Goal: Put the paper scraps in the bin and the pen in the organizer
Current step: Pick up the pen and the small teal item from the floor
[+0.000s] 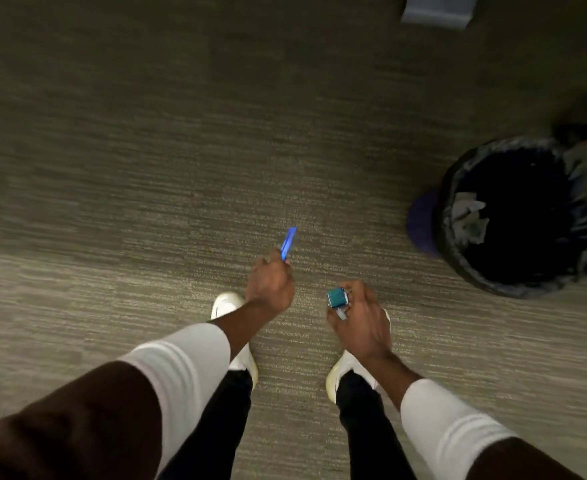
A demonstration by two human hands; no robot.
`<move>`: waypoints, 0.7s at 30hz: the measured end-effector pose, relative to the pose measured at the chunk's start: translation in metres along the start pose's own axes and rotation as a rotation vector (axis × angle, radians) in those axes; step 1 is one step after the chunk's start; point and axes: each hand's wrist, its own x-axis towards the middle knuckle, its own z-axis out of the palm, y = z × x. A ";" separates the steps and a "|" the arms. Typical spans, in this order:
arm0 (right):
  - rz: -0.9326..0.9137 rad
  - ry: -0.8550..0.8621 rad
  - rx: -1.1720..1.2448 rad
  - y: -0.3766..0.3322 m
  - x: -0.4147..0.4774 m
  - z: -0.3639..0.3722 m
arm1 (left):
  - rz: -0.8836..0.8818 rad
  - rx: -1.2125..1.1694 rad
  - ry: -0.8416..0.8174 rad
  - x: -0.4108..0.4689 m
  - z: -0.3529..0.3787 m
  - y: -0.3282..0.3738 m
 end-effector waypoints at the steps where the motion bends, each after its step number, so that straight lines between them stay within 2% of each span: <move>1: 0.003 0.020 0.013 -0.008 -0.006 -0.015 | 0.006 -0.015 -0.007 -0.008 -0.012 0.006; 7: 0.013 0.156 0.120 -0.046 -0.038 -0.102 | 0.169 -0.036 -0.064 -0.062 -0.078 0.034; 12: -0.021 0.266 0.234 -0.073 -0.068 -0.171 | 0.200 -0.025 -0.028 -0.109 -0.125 0.073; 18: -0.093 0.365 0.287 -0.093 -0.098 -0.248 | 0.208 -0.269 0.036 -0.167 -0.185 0.130; 21: -0.099 0.407 0.286 -0.103 -0.110 -0.282 | 0.232 -0.251 0.055 -0.184 -0.201 0.149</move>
